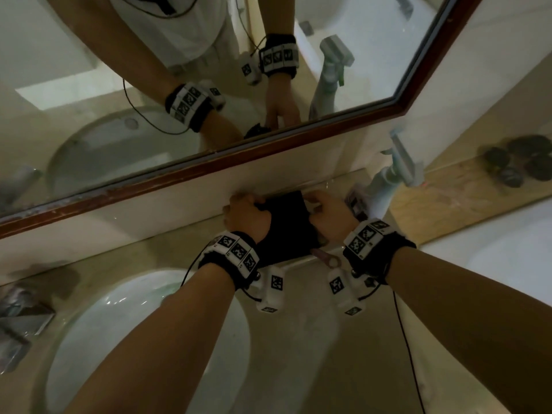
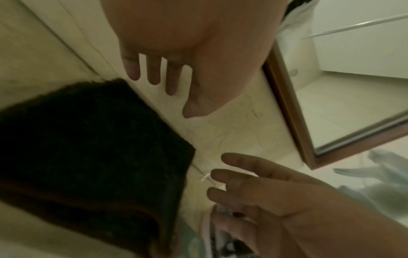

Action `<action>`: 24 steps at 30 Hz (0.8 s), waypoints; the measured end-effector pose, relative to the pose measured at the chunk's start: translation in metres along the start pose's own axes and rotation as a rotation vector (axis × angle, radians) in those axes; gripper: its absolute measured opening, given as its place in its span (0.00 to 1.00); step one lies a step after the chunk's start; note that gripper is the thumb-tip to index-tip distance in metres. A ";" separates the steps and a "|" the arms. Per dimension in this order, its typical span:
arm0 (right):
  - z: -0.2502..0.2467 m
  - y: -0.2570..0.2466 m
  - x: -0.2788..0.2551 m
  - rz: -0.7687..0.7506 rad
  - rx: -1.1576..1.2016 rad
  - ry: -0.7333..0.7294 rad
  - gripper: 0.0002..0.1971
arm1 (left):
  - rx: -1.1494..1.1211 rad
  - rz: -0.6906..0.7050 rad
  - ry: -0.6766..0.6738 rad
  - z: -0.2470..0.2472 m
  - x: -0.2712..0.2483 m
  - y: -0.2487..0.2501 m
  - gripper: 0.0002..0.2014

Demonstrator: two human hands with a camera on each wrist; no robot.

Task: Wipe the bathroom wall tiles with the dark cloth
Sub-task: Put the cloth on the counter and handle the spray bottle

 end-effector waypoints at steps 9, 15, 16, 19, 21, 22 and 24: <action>-0.056 0.024 -0.060 -0.022 0.053 -0.050 0.18 | -0.072 0.227 -0.117 0.032 -0.032 0.089 0.19; -0.090 0.050 -0.087 0.069 0.019 -0.063 0.14 | -0.157 0.327 -0.203 0.050 -0.054 0.140 0.18; -0.098 0.053 -0.090 0.082 -0.003 -0.032 0.13 | -0.173 0.340 -0.207 0.052 -0.056 0.146 0.19; -0.122 0.061 -0.093 0.097 -0.003 0.133 0.13 | -0.222 0.366 -0.209 0.056 -0.061 0.160 0.23; -0.130 0.065 -0.090 0.083 0.037 0.203 0.19 | -0.234 0.376 -0.204 0.059 -0.062 0.165 0.24; -0.132 0.065 -0.088 0.072 0.049 0.225 0.22 | -0.234 0.385 -0.202 0.060 -0.062 0.166 0.24; -0.134 0.062 -0.080 0.027 0.072 0.257 0.29 | -0.234 0.405 -0.199 0.061 -0.061 0.168 0.24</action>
Point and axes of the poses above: each hand's wrist, its own x-axis towards the middle knuckle, its own z-axis out of the palm, y = z × x, the point moved 3 cm from there along x, towards the middle knuckle, and after that the axes turned 6 degrees about z, right-handed, at the moved point
